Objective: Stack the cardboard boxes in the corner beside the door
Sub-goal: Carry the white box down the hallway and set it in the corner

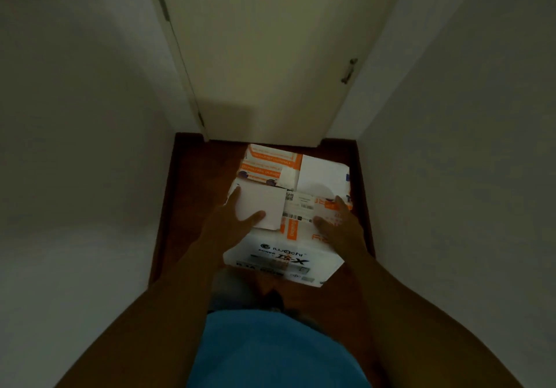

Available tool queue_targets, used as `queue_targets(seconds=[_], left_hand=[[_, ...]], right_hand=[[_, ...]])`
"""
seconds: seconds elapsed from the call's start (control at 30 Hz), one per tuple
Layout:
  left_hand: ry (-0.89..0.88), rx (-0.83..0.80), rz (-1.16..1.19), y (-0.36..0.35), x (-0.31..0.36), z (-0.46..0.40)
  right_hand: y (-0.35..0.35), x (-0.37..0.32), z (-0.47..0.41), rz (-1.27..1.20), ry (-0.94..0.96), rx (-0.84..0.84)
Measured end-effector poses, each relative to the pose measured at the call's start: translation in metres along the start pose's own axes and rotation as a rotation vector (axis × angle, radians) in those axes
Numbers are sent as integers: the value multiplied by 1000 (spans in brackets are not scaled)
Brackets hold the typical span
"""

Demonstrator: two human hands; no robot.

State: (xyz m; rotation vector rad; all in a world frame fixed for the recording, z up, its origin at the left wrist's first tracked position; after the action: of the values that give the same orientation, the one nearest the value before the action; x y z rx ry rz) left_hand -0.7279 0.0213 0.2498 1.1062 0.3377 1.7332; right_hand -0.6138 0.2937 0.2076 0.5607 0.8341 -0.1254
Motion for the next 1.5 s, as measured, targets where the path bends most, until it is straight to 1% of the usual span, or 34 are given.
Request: queue_targets(seconds=[0.17,0.27,0.37,0.47,0.57,0.67,0.77,0.83,0.93,1.03,1.1,1.23,1.33,1.4,1.5], left_hand=[[115,62,103,11,16,-50],[165,78,146,25,28,-90],[202,101,227,42,36,-125],[252,149,280,51,40,-144],[325,227,341,55,46,-152],[442,275,396,53,38,-153],[608,329,463,51,27,-150],[729,398,509,46,29,-143],[881,547,593,36,43,-130],[969,643,706,23,66,-128],[1006,676,750,17,78,-133],[1044,734,788,4,88,-143],[1064,730,812,-6,77,-150],[1045,715,804,-16,54,-164],[1050,686,775,-48,-5,-202]], right_hand=[[2,-63,-84,125,90,-109],[-5,-95,-136,158,89,-158],[-12,-129,-176,208,107,-173],[-21,-161,-206,228,144,-234],[-35,-190,-238,325,181,-311],[-65,-214,-262,419,230,-458],[-106,-236,-287,486,263,-649],[-131,-251,-300,536,294,-774],[-160,-278,-306,642,386,-946],[-177,-303,-311,715,477,-1074],[-184,-317,-315,735,504,-1118],[-196,-330,-314,785,590,-1174],[-210,-328,-315,816,630,-1178],[-229,-314,-327,817,662,-1180],[-280,-268,-359,827,654,-1196]])
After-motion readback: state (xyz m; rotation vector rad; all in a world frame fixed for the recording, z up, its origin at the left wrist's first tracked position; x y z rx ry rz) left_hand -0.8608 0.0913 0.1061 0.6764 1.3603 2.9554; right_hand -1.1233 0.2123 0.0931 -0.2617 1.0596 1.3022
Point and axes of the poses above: each hand's wrist, its own z-axis away from the middle knuckle, its own y-axis out of the back of the hand, x = y × z, the point moved 6 cm from there along -z, towards the middle knuckle, and after that the axes turned 11 degrees about -z, right-handed, at the moved point
